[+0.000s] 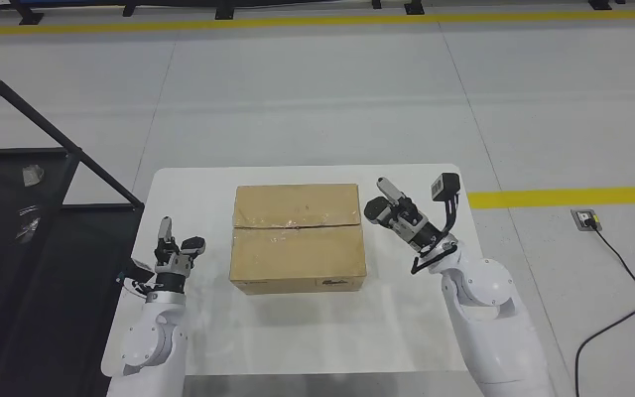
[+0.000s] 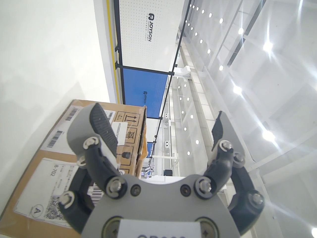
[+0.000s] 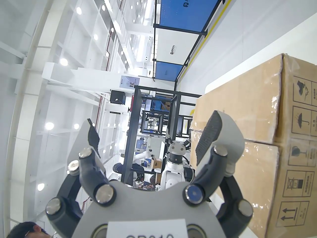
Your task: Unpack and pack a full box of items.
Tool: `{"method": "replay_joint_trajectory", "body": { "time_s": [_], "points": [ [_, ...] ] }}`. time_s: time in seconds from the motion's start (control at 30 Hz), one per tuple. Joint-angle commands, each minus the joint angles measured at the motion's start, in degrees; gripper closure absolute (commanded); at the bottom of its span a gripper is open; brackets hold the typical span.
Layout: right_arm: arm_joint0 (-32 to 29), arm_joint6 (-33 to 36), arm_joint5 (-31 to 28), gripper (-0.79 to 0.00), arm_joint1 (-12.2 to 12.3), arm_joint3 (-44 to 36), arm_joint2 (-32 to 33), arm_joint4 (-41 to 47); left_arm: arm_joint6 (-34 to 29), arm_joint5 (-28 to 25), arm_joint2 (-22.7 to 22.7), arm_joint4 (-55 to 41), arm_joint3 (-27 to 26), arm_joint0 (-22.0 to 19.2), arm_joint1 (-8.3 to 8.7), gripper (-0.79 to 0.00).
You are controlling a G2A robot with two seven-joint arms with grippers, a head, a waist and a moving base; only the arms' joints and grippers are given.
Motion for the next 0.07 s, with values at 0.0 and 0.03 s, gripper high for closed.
{"method": "replay_joint_trajectory", "body": {
  "time_s": [0.0,0.03],
  "points": [
    [0.0,0.0,0.0,-0.785,0.0,0.0,0.0,0.0,0.0,0.0,0.0,0.0,0.0,0.0,0.0,-0.785],
    [0.0,0.0,0.0,-0.785,0.0,0.0,0.0,0.0,0.0,0.0,0.0,0.0,0.0,0.0,0.0,-0.785]
  ]
}}
